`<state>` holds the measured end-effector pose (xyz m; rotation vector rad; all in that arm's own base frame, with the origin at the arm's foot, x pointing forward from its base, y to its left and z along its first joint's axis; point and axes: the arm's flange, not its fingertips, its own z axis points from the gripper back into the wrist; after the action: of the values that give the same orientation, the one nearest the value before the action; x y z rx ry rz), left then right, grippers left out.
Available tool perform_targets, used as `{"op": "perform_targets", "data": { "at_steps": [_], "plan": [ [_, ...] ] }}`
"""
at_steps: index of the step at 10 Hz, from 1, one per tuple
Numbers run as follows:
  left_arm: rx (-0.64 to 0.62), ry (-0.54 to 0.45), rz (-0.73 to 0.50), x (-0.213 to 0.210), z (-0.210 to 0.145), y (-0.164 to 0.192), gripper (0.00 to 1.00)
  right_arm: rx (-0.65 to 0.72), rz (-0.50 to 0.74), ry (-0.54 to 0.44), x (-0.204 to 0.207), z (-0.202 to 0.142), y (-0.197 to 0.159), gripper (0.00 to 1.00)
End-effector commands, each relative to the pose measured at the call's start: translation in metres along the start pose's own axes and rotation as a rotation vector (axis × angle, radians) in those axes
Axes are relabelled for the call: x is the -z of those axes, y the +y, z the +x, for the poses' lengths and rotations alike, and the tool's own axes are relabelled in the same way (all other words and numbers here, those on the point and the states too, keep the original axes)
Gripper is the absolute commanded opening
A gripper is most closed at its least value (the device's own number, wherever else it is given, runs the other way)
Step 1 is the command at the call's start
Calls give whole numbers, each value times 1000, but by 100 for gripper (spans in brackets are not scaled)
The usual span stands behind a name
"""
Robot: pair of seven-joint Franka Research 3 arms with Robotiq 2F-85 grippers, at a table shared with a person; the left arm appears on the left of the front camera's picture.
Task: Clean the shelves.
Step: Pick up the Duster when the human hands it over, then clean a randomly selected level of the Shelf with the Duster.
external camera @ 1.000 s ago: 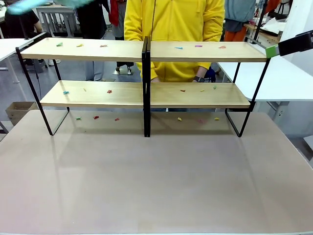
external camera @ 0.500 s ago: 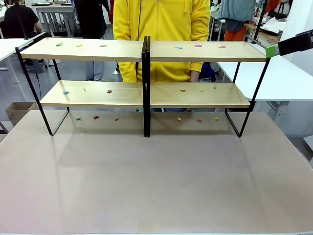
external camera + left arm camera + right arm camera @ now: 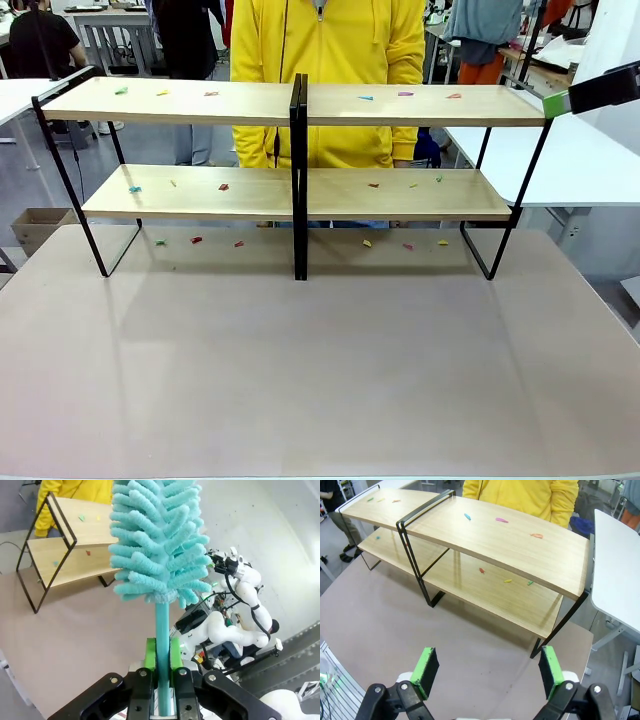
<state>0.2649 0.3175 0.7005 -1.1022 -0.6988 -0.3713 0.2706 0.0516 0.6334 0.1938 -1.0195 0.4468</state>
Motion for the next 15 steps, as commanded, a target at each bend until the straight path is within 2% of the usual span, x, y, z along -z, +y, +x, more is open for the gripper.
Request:
{"op": "perform_targets", "data": {
  "at_steps": [1,12,13,14,15],
  "plan": [
    [9,20,4,3,2,-7,0,1,0,3,0,0,0,100],
    [9,20,4,3,2,-7,0,1,0,3,0,0,0,100],
    [11,12,-5,5,3,-3,12,1,0,3,0,0,0,100],
    [45,196,-13,31,-6,-13,12,1,0,3,0,0,0,100],
    [84,432,-72,53,-20,-16,12,1,0,3,0,0,0,100]
  ]
}}
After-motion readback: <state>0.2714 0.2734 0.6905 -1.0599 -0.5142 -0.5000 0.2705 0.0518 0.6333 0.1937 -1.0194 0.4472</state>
